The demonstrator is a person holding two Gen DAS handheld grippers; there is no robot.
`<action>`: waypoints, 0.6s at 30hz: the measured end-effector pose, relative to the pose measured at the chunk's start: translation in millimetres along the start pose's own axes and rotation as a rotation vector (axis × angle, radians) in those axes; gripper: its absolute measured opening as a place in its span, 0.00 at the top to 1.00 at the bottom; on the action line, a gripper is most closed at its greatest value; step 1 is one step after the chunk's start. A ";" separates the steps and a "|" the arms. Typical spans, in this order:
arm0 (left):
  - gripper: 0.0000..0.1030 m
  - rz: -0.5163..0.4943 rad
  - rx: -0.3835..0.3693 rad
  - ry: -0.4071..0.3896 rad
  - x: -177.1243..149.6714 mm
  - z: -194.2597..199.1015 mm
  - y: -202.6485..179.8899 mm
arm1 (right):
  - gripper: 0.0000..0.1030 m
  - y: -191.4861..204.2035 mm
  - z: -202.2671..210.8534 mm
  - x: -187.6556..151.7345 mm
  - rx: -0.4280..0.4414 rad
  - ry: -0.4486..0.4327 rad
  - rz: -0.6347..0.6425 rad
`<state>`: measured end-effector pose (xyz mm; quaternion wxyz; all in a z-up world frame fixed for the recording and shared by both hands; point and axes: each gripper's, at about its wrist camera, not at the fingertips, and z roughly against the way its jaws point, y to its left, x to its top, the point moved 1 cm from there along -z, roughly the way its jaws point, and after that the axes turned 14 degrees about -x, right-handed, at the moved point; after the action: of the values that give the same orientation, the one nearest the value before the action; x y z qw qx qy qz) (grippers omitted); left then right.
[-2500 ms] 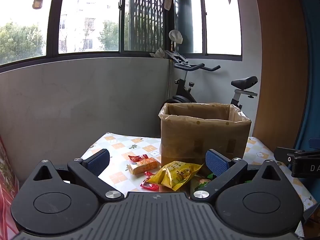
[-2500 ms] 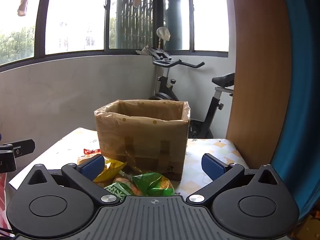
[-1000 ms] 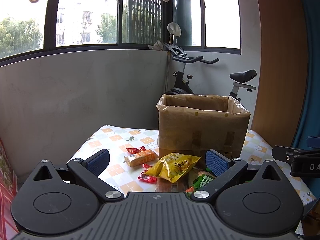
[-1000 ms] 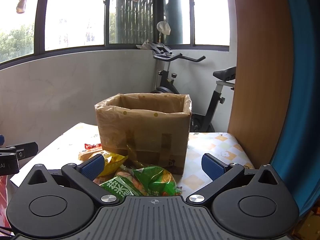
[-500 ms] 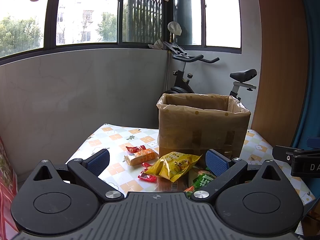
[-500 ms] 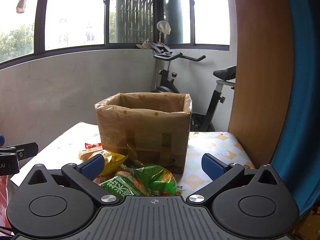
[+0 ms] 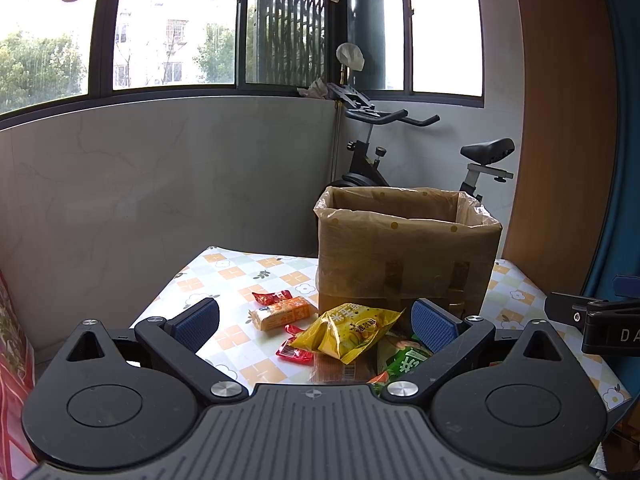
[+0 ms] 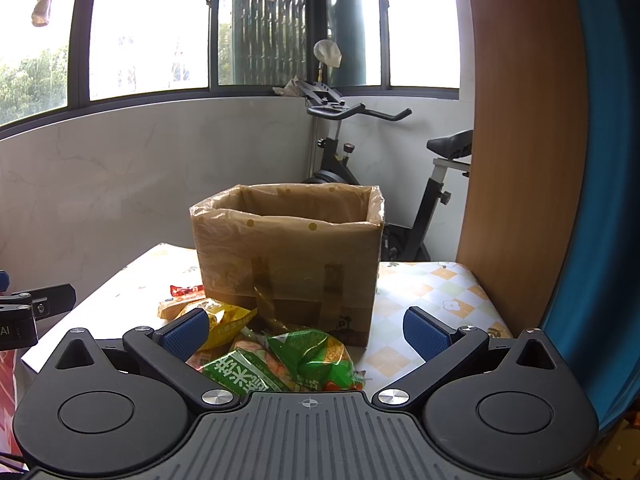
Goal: Organize snacks
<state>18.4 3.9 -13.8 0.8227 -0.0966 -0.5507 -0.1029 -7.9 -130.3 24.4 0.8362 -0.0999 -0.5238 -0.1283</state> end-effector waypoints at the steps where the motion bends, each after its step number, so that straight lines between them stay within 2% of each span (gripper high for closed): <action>1: 0.00 0.000 0.000 0.001 0.1 0.1 -0.1 | 0.00 -0.2 0.0 0.1 0.000 0.000 0.000; 18: 0.00 0.004 0.001 0.000 0.3 1.0 -0.2 | 0.00 1.3 -1.4 -2.2 0.001 0.004 -0.001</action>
<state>17.6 4.0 -13.2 0.8231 -0.0972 -0.5504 -0.1009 -7.1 -129.3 21.8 0.8373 -0.0989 -0.5221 -0.1288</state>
